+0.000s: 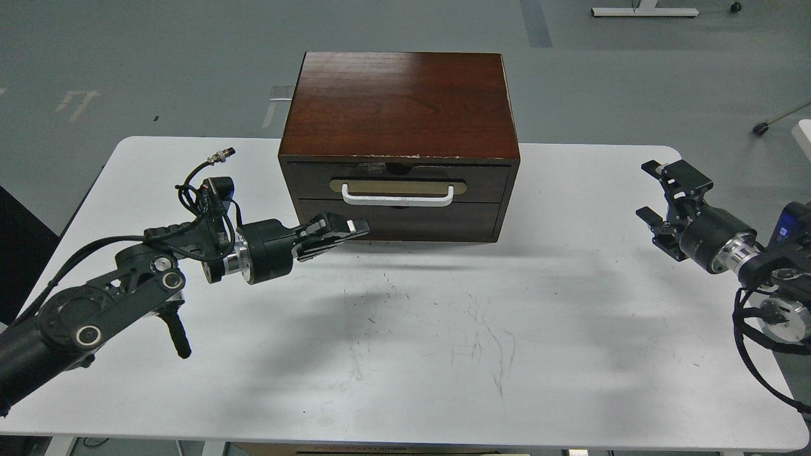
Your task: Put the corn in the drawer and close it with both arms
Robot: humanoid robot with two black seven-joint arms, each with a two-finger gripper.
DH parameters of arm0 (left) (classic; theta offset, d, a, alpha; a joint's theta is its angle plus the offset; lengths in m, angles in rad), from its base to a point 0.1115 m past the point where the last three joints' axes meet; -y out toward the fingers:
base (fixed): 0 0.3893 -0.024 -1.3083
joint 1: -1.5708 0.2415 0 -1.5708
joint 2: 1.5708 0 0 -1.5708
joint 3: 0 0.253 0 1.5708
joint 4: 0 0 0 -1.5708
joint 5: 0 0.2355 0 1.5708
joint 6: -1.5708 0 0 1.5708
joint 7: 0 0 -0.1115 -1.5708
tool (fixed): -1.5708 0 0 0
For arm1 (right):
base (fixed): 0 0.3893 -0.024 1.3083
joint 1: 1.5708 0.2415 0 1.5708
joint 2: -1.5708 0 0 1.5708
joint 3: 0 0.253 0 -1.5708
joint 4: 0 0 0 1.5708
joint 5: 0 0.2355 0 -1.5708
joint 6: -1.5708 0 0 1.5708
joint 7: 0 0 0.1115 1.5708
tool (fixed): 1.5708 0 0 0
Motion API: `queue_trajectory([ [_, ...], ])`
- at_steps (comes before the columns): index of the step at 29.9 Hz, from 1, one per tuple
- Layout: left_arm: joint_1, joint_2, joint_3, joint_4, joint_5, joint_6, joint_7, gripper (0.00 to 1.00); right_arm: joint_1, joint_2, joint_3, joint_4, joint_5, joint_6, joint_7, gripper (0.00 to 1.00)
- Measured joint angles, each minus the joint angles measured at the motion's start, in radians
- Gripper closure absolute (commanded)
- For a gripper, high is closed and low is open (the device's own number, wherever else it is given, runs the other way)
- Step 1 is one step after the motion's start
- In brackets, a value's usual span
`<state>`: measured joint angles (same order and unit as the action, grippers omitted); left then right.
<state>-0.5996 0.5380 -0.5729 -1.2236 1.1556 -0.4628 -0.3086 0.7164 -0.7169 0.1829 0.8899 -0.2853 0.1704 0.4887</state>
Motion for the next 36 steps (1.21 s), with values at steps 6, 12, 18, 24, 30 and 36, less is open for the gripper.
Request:
queue_trajectory([
  [6, 0.017, 0.098, -0.025, -0.096, -0.188, -0.025, -0.078, 0.0, 0.0, -0.003, 0.039, 0.003, 0.001, 0.0, 0.0, 0.02],
  [12, 0.02, 0.168, -0.111, -0.102, -0.524, -0.026, -0.111, 0.0, 0.0, 0.002, 0.093, 0.009, 0.04, -0.001, 0.0, 0.02],
  [18, 0.027, 0.2, -0.146, -0.052, -0.756, -0.026, -0.115, 0.0, 0.0, 0.029, 0.151, 0.009, 0.136, -0.001, 0.0, 0.02],
  [24, 0.104, 0.198, -0.153, 0.005, -0.833, -0.026, -0.115, 0.0, 0.0, 0.077, 0.175, 0.005, 0.166, -0.001, 0.0, 0.0],
  [30, 0.188, 0.162, -0.201, 0.086, -0.88, -0.026, -0.101, 0.0, -0.006, 0.128, 0.175, 0.003, 0.166, 0.001, 0.0, 0.0],
  [36, 0.217, 0.142, -0.214, 0.168, -0.882, -0.026, -0.101, 0.0, -0.035, 0.146, 0.175, 0.005, 0.166, 0.001, 0.0, 0.0],
])
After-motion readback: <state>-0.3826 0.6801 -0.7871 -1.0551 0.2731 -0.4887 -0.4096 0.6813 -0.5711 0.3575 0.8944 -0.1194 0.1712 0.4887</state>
